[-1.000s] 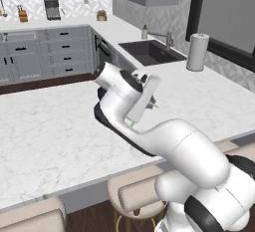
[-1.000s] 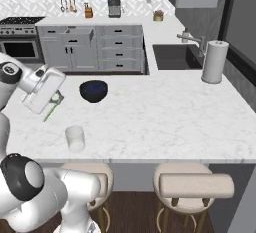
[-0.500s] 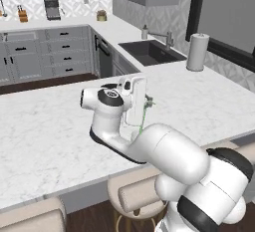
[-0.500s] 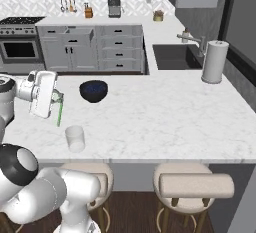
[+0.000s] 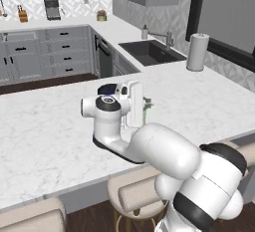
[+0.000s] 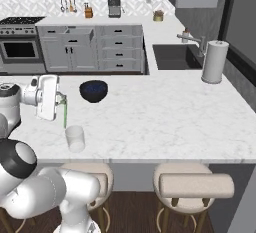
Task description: Take a straw from the drawer in front and place it inside the glass cup on the dining counter.
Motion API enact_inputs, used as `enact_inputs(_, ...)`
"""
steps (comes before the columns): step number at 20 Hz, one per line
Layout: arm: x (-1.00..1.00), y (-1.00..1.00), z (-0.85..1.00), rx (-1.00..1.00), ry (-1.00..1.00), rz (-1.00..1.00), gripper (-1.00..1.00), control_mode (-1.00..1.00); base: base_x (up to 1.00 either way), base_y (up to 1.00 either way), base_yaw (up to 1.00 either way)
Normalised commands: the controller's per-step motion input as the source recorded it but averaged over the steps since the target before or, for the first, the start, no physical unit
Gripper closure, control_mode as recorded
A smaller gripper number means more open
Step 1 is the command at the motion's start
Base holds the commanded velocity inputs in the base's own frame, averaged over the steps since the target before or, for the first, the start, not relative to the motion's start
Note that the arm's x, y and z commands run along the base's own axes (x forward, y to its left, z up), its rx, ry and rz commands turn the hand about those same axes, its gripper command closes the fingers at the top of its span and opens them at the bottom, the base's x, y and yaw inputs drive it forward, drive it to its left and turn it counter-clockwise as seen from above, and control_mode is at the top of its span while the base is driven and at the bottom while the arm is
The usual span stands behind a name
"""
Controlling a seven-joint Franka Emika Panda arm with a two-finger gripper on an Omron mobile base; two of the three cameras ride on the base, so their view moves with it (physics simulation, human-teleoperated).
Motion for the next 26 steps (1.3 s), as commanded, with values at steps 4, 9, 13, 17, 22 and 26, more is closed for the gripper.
enact_inputs(4, 0.52, 0.00, -0.29, -0.06, 0.00, 0.00, 1.00, -1.00, 0.00, 0.00, 0.00)
enact_inputs(9, 0.27, 0.00, -0.26, -0.07, 0.00, 0.00, 1.00, -1.00, 0.00, 0.00, 0.00)
enact_inputs(13, 0.26, 0.00, -0.26, -0.05, 0.00, 0.00, 1.00, -1.00, 0.00, 0.00, 0.00)
enact_inputs(17, 0.21, 0.00, -0.21, -0.04, 0.00, 0.00, 1.00, -1.00, 0.00, 0.00, 0.00)
enact_inputs(22, 0.04, 0.06, -0.14, -0.02, 0.00, 0.00, 1.00, -1.00, 0.00, 0.00, 0.00)
enact_inputs(26, 0.08, 0.14, -0.11, 0.00, 0.00, 0.00, 1.00, -1.00, 0.00, 0.00, 0.00)
